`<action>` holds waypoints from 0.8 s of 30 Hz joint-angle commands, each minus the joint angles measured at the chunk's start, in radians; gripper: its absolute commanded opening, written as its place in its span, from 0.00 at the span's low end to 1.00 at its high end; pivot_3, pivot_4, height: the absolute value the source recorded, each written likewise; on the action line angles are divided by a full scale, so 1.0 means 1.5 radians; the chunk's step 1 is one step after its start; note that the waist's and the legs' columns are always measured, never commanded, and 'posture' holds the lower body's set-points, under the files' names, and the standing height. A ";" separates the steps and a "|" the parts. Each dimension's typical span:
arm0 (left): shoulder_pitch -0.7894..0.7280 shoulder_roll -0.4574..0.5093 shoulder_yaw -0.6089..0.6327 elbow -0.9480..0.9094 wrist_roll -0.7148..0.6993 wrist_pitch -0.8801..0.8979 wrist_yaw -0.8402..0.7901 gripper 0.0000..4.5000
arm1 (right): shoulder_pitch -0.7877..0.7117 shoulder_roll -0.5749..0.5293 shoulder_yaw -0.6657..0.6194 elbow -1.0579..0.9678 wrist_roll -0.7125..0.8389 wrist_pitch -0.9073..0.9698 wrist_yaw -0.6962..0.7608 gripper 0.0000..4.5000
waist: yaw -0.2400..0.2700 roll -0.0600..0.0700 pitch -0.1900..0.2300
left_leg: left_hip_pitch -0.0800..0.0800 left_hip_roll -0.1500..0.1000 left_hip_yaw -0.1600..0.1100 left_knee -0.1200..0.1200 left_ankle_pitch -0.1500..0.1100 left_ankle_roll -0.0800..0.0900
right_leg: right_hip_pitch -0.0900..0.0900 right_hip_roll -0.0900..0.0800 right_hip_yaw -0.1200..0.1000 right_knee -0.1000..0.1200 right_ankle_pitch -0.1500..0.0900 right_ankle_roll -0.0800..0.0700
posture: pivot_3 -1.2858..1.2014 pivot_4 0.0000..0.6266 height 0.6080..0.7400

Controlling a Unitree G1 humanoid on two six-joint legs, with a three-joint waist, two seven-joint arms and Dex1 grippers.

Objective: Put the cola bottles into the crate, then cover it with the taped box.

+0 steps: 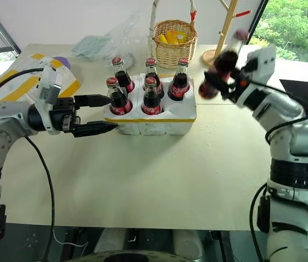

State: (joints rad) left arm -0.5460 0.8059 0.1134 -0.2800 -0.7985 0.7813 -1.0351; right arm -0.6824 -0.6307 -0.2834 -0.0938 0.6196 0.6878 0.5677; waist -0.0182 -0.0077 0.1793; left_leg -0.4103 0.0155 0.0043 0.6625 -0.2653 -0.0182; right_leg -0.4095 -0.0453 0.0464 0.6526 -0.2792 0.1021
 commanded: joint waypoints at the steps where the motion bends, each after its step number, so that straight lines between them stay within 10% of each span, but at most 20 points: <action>1: 0.000 0.007 0.024 -0.021 -0.010 -0.002 0.005 1.00 | -0.022 0.005 -0.004 -0.064 0.043 0.021 0.003 0.63 | 0.001 0.000 0.000 | 0.000 0.000 0.000 0.000 0.000 0.000 | 0.000 0.000 0.000 0.000 0.000 0.000 | 0.52 0.24 1.00; 24: 0.005 0.012 0.037 -0.025 -0.009 -0.009 0.014 1.00 | 0.045 0.063 0.155 -0.018 -0.052 -0.010 0.045 0.63 | -0.001 0.000 0.000 | -0.001 0.000 0.000 0.000 0.000 0.000 | 0.000 0.000 0.000 -0.001 0.000 0.000 | 0.52 0.24 1.00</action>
State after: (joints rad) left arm -0.5304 0.8150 0.1344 -0.2929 -0.7987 0.7797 -1.0178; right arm -0.5724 -0.5462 -0.0558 -0.1233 0.5563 0.7190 0.6128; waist -0.0197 -0.0080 0.1795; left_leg -0.4116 0.0150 0.0049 0.6630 -0.2652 -0.0182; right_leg -0.4099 -0.0460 0.0465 0.6513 -0.2791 0.1022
